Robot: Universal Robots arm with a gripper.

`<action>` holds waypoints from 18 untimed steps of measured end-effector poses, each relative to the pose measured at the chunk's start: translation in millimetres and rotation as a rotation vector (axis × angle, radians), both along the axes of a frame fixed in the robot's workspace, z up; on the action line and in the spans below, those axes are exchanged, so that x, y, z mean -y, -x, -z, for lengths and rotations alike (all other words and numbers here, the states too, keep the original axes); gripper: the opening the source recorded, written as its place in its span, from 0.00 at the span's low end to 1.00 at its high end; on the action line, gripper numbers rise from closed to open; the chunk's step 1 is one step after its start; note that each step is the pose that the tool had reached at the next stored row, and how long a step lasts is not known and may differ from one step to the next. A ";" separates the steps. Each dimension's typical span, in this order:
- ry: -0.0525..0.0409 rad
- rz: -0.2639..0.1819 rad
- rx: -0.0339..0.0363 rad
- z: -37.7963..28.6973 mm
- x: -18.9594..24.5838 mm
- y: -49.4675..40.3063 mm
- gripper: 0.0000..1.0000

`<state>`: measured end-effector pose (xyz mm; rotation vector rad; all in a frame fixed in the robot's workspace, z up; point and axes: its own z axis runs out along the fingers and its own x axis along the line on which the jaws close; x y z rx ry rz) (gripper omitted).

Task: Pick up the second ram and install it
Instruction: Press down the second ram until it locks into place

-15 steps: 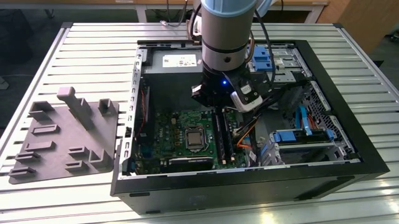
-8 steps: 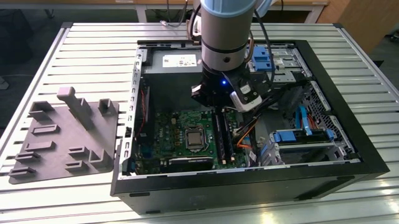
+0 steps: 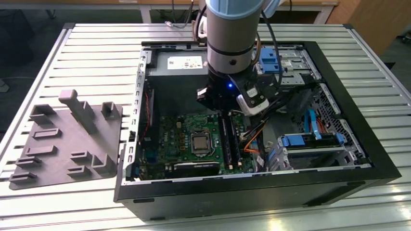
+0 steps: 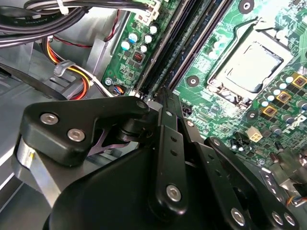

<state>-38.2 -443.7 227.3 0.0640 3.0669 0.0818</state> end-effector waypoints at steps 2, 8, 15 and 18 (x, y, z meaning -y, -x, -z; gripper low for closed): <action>0.0002 0.000 -0.0001 1.1 -0.1 0.0 0.11; 0.0004 0.000 -0.0001 4.8 -0.6 0.2 0.11; 0.0005 0.000 -0.0002 7.2 -0.6 0.2 0.11; 0.0007 0.000 -0.0003 7.7 -0.6 0.2 0.11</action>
